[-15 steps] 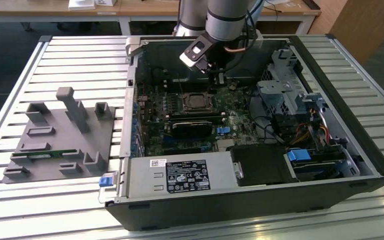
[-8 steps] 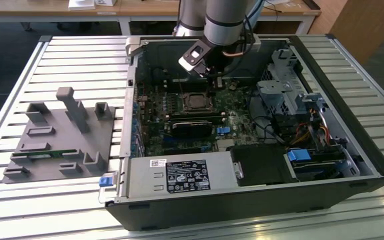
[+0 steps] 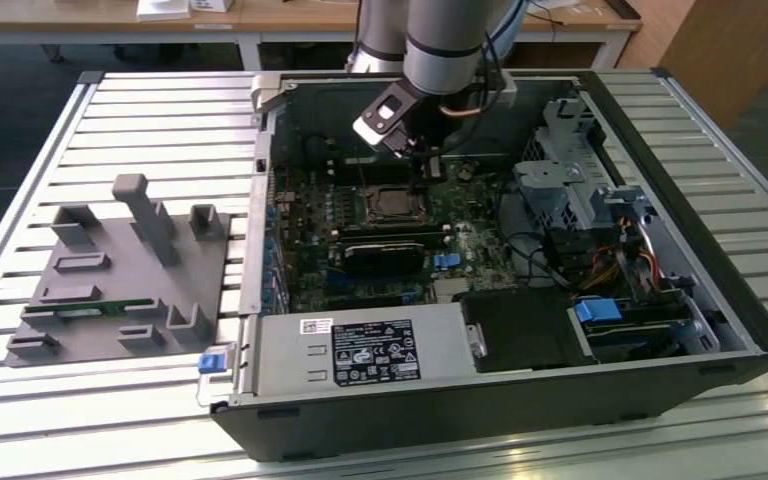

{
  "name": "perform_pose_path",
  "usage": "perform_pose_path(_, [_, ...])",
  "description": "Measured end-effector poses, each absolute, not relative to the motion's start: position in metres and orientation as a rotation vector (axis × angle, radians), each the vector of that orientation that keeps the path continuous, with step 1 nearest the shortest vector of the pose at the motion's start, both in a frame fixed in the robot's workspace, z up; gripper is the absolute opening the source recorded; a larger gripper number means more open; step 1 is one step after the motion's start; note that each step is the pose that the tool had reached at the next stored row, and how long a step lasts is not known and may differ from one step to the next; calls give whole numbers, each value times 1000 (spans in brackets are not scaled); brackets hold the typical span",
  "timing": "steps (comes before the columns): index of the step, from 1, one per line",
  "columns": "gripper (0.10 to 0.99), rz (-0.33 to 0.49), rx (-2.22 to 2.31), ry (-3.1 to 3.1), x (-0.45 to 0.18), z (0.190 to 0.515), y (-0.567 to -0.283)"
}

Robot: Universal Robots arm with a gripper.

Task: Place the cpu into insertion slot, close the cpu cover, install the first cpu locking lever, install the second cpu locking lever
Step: 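Close the cpu cover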

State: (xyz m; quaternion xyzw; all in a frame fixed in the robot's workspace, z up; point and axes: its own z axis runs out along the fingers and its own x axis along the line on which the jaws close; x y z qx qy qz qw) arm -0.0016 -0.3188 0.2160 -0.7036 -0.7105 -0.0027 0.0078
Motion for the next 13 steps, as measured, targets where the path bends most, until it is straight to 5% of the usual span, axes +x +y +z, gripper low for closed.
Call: perform_pose_path(13, [106,-9,-2199,-2221,-18,207,-319])
